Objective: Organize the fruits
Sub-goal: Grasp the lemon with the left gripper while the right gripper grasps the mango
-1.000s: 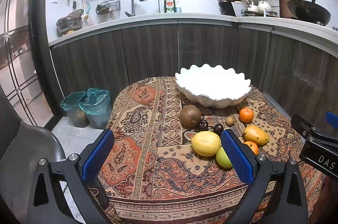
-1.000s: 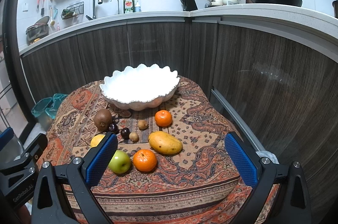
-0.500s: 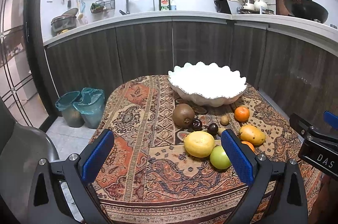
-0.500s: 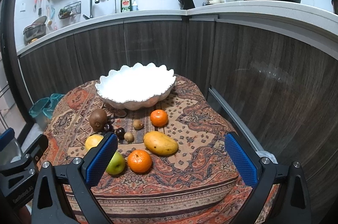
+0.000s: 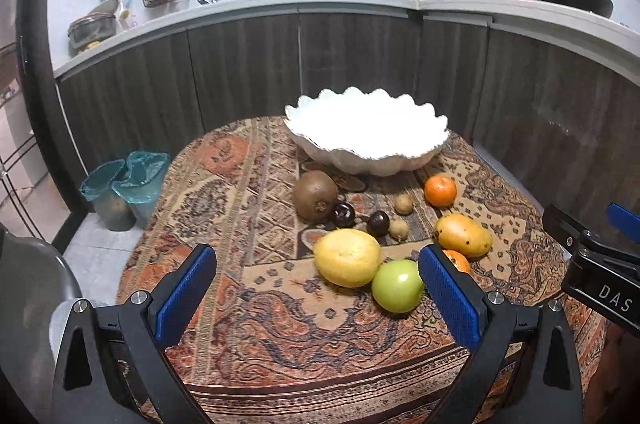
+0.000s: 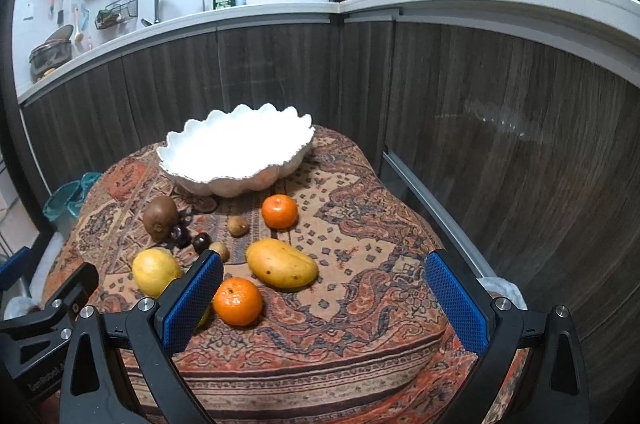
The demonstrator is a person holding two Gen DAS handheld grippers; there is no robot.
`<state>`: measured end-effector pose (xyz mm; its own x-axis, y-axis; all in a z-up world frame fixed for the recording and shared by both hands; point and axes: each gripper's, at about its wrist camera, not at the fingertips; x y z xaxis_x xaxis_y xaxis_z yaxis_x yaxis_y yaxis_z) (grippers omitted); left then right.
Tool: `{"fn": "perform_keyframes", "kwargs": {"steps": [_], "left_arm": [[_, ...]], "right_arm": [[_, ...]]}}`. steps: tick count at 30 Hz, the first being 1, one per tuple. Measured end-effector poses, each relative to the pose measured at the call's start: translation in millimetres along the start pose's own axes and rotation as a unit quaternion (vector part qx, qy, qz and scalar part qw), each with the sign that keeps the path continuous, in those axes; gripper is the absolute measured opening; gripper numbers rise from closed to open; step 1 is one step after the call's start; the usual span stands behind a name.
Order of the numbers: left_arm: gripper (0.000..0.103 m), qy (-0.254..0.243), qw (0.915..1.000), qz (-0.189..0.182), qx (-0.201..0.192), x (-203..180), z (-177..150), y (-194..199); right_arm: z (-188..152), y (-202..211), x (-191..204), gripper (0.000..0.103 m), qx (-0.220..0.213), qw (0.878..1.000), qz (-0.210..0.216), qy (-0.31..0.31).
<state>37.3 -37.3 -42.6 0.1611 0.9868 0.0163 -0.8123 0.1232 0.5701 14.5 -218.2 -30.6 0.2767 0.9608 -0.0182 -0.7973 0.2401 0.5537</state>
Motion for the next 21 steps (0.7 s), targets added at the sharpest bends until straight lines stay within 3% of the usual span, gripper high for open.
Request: {"fn": "perform_keyframes", "kwargs": {"steps": [11,21], "left_arm": [[0.103,0.005,0.9993,-0.021,0.031,-6,7,-33],[0.101,0.011,0.9955,-0.013,0.094,-5,15,-78]], "right_arm": [[1,-18,-1,0.102,0.011,1.000,-0.001,0.001],[15,-59,5,0.102,0.034,0.999,-0.006,0.016]]}}
Point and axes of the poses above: each gripper's, at about its wrist camera, not at the fingertips, and y roughly against the way its jaws point, x to its left, z to its top, and after that the axes turned 1 degree about -x, right-handed
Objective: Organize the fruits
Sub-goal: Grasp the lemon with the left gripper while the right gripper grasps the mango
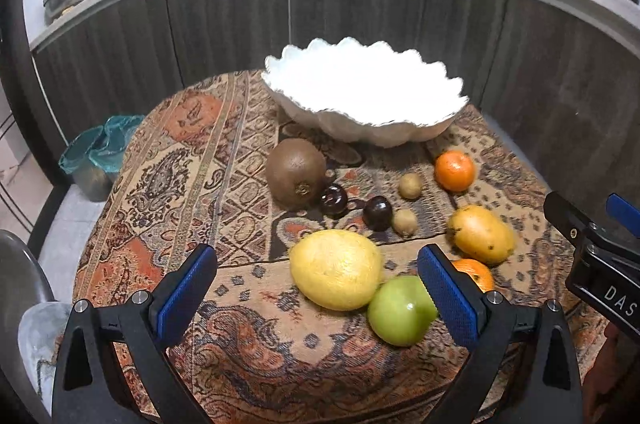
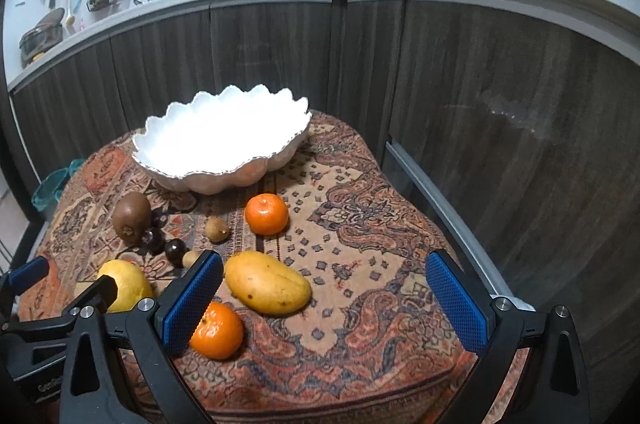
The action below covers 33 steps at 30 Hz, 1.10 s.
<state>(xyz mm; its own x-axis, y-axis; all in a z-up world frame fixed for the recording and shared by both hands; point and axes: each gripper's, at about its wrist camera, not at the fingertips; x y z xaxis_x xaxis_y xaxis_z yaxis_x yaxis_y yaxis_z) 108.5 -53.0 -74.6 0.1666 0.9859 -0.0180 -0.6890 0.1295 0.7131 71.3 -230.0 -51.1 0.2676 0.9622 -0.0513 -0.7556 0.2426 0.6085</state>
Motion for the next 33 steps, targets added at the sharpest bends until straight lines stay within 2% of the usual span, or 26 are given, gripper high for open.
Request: {"fn": "perform_keyframes", "kwargs": {"steps": [5,11,20,23,28,33], "left_arm": [[0.100,0.002,0.9991,0.009,0.041,3,4,-17],[0.098,0.008,0.9968,-0.001,0.080,1,6,-33],[0.097,0.015,0.9909,-0.013,0.133,1,10,-52],[0.096,0.022,0.9879,-0.022,0.152,2,10,-59],[0.086,0.024,0.9854,-0.024,0.167,2,11,-67],[0.084,0.029,0.9839,-0.029,0.174,5,10,-72]], "right_arm": [[6,-27,6,0.102,0.038,0.999,0.015,0.016],[11,-47,13,0.102,0.071,0.996,0.049,0.024],[17,-89,23,0.102,0.164,0.981,0.091,0.045],[16,-98,27,0.101,0.187,0.977,0.093,0.053],[10,-118,29,0.085,0.239,0.963,0.108,0.057],[2,-127,36,0.083,0.261,0.955,0.124,0.071]]}}
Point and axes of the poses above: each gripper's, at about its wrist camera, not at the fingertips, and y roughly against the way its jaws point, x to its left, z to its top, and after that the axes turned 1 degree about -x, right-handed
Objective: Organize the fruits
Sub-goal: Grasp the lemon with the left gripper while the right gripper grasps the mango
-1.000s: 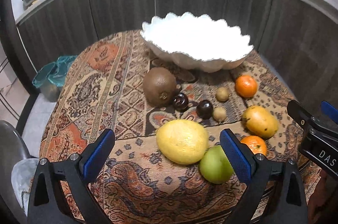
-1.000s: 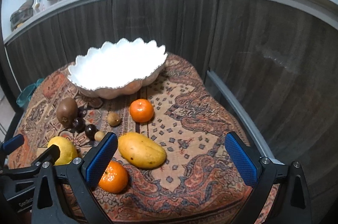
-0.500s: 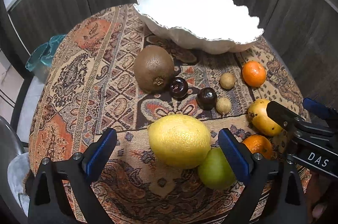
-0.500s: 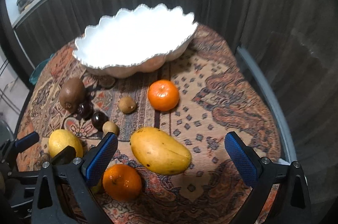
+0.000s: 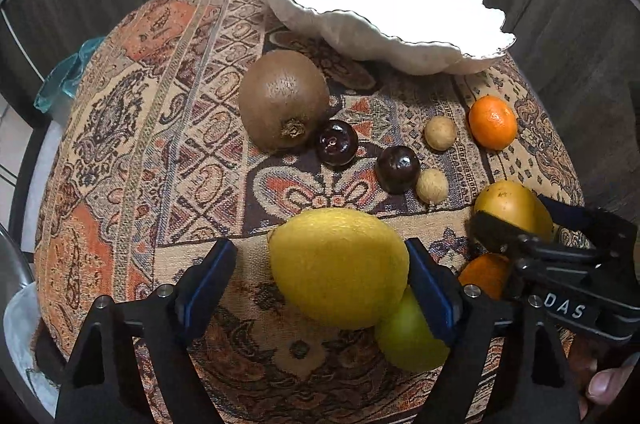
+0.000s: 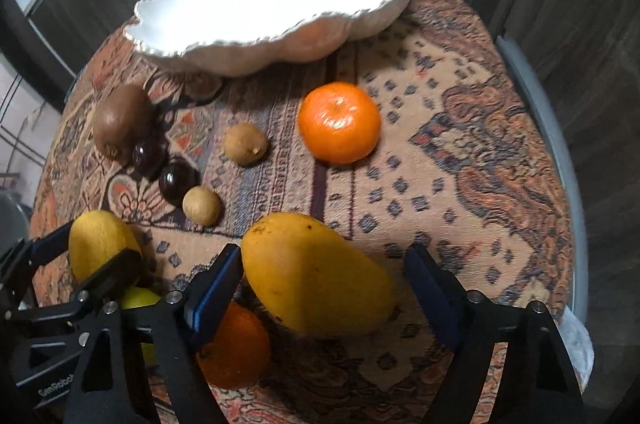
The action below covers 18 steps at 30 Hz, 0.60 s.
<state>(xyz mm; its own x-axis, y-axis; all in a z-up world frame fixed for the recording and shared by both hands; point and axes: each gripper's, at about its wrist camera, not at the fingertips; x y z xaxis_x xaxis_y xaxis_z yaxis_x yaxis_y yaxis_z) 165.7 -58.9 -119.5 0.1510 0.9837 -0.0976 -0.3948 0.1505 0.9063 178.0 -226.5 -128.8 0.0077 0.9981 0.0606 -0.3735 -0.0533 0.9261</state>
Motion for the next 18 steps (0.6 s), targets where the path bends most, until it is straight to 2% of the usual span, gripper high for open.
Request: {"fn": "perform_keyframes", "kwargs": {"steps": [5,7,8,18], "left_arm": [[0.075,0.000,0.9999,-0.011,0.001,-1,-1,-2],[0.065,-0.004,0.9998,-0.018,0.000,-3,-1,-2],[0.063,-0.005,0.9998,-0.021,0.001,-5,-1,-2],[0.062,-0.015,0.9997,-0.017,-0.008,-11,-5,3]], "right_arm": [[-2,-5,3,0.072,0.005,1.000,-0.004,0.005],[-3,-3,3,0.071,0.003,1.000,-0.003,0.007],[-4,-3,2,0.071,0.001,1.000,-0.003,0.008],[-11,7,-5,0.069,-0.018,1.000,0.014,-0.003]]}}
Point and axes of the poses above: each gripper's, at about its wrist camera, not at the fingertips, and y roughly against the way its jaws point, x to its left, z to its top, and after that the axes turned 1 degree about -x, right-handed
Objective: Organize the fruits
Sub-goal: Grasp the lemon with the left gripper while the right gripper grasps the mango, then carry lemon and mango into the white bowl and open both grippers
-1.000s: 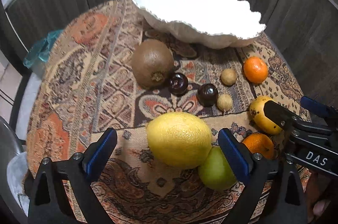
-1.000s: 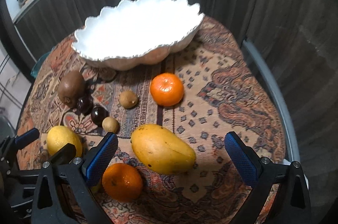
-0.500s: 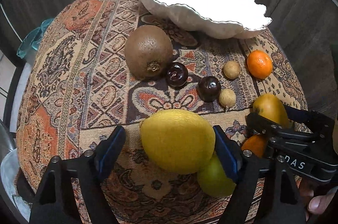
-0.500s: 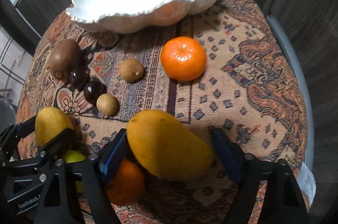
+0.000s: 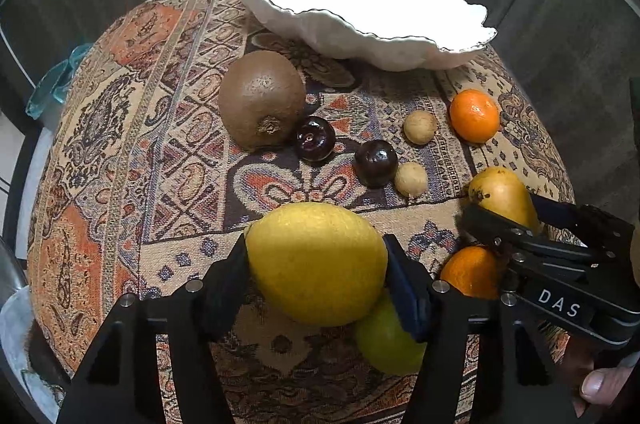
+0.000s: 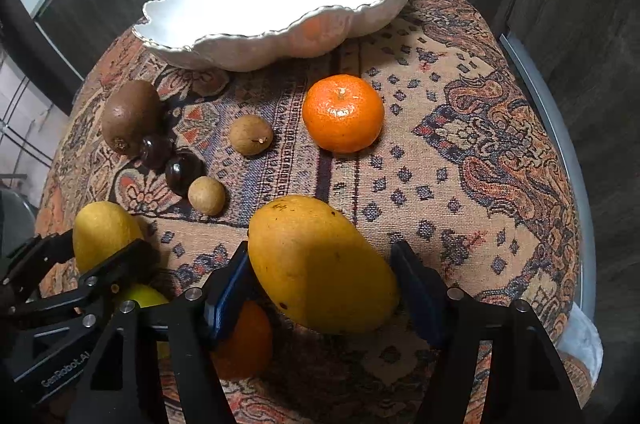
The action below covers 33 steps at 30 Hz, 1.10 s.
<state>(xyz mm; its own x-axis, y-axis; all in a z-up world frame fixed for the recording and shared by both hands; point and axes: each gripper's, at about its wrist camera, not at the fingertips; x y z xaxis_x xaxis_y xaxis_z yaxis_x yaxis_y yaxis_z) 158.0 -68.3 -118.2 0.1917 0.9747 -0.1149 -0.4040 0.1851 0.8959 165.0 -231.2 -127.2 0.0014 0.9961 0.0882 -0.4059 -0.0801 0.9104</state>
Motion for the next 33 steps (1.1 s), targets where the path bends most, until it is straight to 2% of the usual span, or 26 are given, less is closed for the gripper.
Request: {"fn": "perform_keyframes", "kwargs": {"steps": [8,20,33], "left_arm": [[0.062,-0.010,0.9996,0.002,-0.025,-4,4,13],[0.062,-0.027,0.9954,0.013,-0.090,-5,27,40],[0.062,-0.039,0.9864,0.013,-0.159,-7,69,66]], "right_arm": [[4,14,3,0.069,-0.028,1.000,0.002,-0.001],[17,37,5,0.069,-0.080,0.997,0.000,-0.004],[56,66,3,0.069,-0.155,0.988,-0.009,-0.007]]}}
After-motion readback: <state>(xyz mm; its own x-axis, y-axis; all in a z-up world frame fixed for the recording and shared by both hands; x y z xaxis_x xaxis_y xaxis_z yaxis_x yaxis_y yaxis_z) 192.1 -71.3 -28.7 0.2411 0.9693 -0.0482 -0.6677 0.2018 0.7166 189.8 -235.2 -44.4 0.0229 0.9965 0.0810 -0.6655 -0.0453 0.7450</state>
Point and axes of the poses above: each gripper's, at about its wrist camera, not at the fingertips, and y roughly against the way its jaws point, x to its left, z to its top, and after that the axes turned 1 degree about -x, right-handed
